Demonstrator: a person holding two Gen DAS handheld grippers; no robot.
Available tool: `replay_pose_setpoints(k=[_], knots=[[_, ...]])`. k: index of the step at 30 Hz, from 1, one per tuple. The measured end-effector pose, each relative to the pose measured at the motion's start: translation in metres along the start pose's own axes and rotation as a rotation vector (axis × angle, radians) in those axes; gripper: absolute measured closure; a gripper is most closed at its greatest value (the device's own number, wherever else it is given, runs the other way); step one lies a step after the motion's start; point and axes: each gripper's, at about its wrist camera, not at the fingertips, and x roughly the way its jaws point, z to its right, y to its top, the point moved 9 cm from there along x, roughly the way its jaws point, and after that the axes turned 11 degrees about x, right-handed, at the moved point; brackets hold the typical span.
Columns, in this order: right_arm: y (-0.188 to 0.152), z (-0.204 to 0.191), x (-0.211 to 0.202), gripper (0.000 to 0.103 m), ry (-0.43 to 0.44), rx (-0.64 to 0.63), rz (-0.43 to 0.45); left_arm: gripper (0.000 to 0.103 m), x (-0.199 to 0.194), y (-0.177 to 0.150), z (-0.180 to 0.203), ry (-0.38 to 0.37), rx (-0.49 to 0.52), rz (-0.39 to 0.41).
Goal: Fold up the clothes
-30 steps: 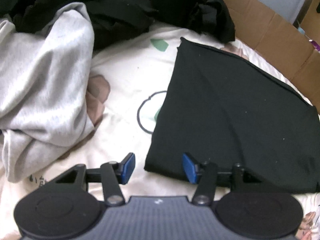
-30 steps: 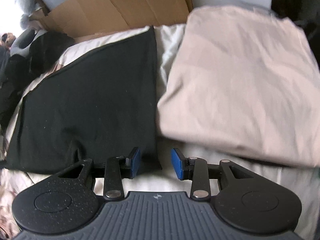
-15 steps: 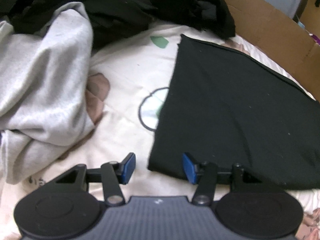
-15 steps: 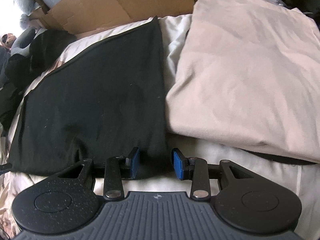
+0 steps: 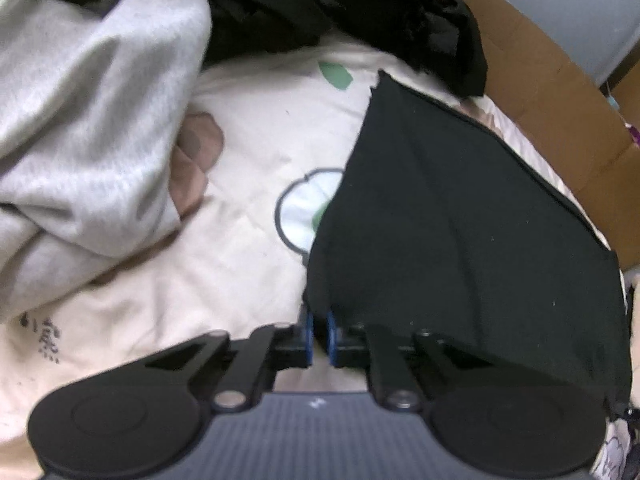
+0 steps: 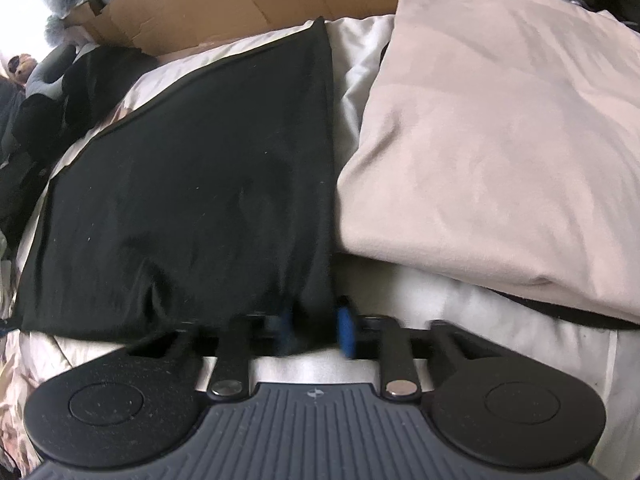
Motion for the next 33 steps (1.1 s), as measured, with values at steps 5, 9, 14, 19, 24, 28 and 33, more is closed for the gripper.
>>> replay_pose_setpoints(k=[5, 9, 14, 19, 24, 28, 33], knots=[[0.005, 0.001, -0.006, 0.101, -0.005, -0.033, -0.002, 0.099, -0.014, 0.014, -0.005, 0.015, 0.011, 0.047], [0.007, 0.007, -0.006, 0.101, -0.016, -0.024, -0.004, 0.099, -0.013, 0.017, -0.01, 0.031, 0.013, 0.047], [-0.002, 0.013, -0.003, 0.091, -0.006, 0.05, -0.047, 0.09, -0.003, 0.001, -0.014, 0.035, -0.008, -0.009], [-0.008, 0.021, -0.016, 0.071, 0.066, 0.177, -0.057, 0.072, -0.01, -0.01, -0.018, 0.005, -0.081, -0.007], [-0.02, 0.024, -0.014, 0.057, 0.195, 0.353, -0.084, 0.061, -0.008, -0.016, -0.014, -0.115, -0.215, 0.009], [-0.03, 0.026, -0.005, 0.057, 0.274, 0.487, -0.085, 0.058, 0.002, -0.02, -0.007, -0.19, -0.3, 0.015], [-0.035, 0.03, 0.006, 0.057, 0.352, 0.63, -0.053, 0.058, 0.014, -0.02, -0.003, -0.253, -0.38, 0.044]])
